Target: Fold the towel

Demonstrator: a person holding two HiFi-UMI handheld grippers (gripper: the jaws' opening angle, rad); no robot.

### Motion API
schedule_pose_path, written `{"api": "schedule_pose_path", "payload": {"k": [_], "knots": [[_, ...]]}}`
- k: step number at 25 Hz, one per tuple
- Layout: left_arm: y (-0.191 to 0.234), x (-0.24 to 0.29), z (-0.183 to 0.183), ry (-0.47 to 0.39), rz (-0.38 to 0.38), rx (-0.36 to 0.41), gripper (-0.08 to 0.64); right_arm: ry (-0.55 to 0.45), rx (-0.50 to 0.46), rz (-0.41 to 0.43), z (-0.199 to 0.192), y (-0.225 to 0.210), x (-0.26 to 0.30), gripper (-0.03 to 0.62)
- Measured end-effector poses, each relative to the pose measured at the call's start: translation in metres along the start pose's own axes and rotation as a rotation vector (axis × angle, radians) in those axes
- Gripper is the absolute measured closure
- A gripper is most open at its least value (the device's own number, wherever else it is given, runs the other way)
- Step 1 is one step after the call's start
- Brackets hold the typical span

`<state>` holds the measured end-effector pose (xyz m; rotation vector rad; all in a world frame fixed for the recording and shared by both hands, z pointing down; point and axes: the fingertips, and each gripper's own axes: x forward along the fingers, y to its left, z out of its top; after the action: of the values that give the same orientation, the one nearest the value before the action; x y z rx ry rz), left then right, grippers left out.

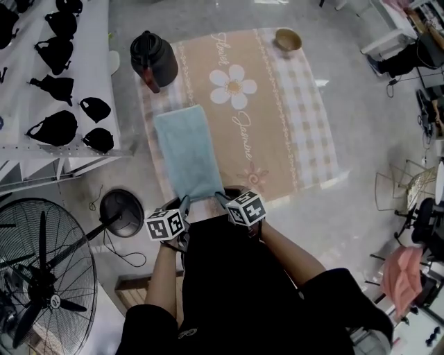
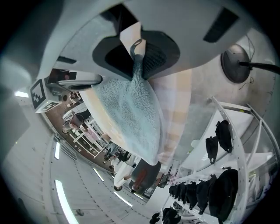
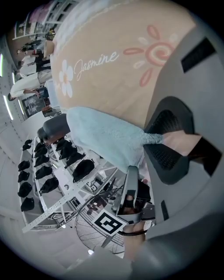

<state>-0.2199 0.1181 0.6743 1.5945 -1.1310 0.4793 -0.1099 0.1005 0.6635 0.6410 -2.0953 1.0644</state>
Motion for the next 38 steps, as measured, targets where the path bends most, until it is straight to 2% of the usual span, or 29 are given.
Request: {"api": "schedule_pose_path", "payload": {"k": [4,7,14,20,25,31,36,38], "knots": [[-0.021,-0.014,-0.006,-0.022,-0.024,-0.037,0.500,-0.027,0.009,0.018,-0.001,0.003,-0.020,0.529],[-0.031,-0.026,0.007,-0.039,-0.021,-0.011,0.500,-0.060,0.002,0.038,0.015,0.009,-0.035,0.528],[-0.040,-0.049,0.060,-0.062,-0.028,0.028,0.500,-0.112,-0.030,0.069,0.070,0.023,-0.054,0.528],[-0.038,-0.052,0.110,-0.089,-0.040,0.049,0.500,-0.135,-0.037,0.047,0.121,0.019,-0.054,0.528],[-0.034,-0.043,0.147,-0.101,-0.062,0.041,0.499,-0.134,-0.011,0.031,0.158,0.005,-0.046,0.528],[-0.017,-0.028,0.190,-0.116,-0.050,0.043,0.492,-0.128,0.048,0.016,0.194,-0.011,-0.027,0.526],[-0.013,-0.020,0.223,-0.171,-0.089,0.043,0.469,-0.176,0.092,-0.001,0.224,-0.026,-0.015,0.522],[-0.011,-0.017,0.235,-0.200,-0.104,0.043,0.445,-0.205,0.113,0.011,0.235,-0.030,-0.010,0.491]]}}
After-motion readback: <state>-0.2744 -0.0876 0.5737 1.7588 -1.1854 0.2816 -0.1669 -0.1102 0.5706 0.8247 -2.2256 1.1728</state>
